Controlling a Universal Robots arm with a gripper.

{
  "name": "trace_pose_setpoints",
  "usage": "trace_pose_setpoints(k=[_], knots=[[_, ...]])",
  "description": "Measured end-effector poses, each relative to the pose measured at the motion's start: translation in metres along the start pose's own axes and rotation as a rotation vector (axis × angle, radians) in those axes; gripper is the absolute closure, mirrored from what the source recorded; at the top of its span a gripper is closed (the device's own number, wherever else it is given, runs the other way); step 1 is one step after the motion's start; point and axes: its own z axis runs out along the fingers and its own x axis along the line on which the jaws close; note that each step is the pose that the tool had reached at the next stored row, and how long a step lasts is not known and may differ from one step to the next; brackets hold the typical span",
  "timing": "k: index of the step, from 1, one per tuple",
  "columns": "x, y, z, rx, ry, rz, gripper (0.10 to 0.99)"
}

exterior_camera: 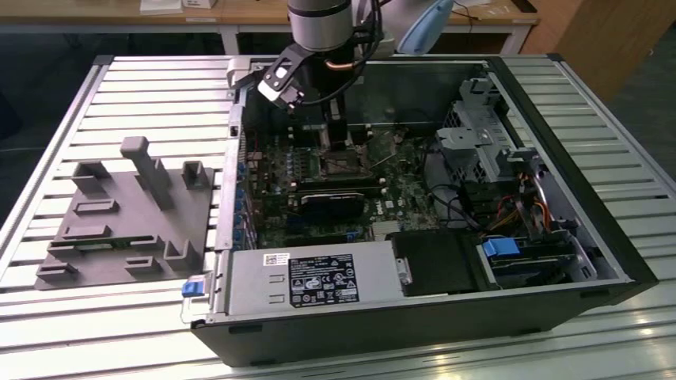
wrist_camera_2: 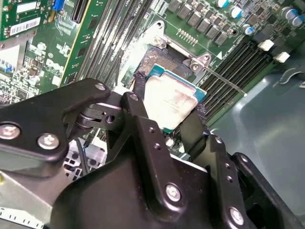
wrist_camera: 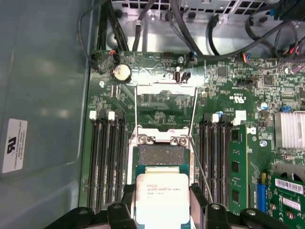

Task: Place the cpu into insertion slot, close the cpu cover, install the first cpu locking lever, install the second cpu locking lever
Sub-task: 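Place the cpu into insertion slot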

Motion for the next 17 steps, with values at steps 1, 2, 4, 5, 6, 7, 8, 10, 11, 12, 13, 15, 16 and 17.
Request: trace_pose_setpoints(k=[1, 2, 4, 5, 6, 7, 8, 10, 11, 12, 13, 15, 16, 17], knots=[[0.0000, -0.0001, 0.0008, 0.000, 0.0000, 0.000, 0.549], [0.0000, -0.0002, 0.0017, 0.000, -0.0001, 0.000, 0.549], [0.0000, -0.0001, 0.0033, 0.000, 0.0000, 0.000, 0.549], [0.0000, 0.0000, 0.0041, 0.000, 0.0000, 0.000, 0.549], [0.0000, 0.0002, 0.0048, 0.000, -0.0001, 0.000, 0.549], [-0.0001, 0.0005, 0.0057, 0.000, 0.0000, 0.000, 0.549], [-0.0004, 0.0008, 0.0066, 0.000, 0.0000, 0.000, 0.549], [-0.0012, 0.0019, 0.0100, 0.000, 0.0001, 0.000, 0.549], [-0.0014, 0.0022, 0.0109, 0.000, 0.0001, 0.000, 0.549], [-0.0017, 0.0025, 0.0118, 0.000, 0.0000, 0.000, 0.549], [-0.0018, 0.0028, 0.0127, 0.000, 0.0001, 0.000, 0.549], [-0.0020, 0.0034, 0.0141, 0.000, 0.0001, 0.000, 0.549], [-0.0020, 0.0040, 0.0145, 0.000, -0.0001, 0.000, 0.549], [-0.0021, 0.0047, 0.0149, 0.000, -0.0001, 0.000, 0.549]])
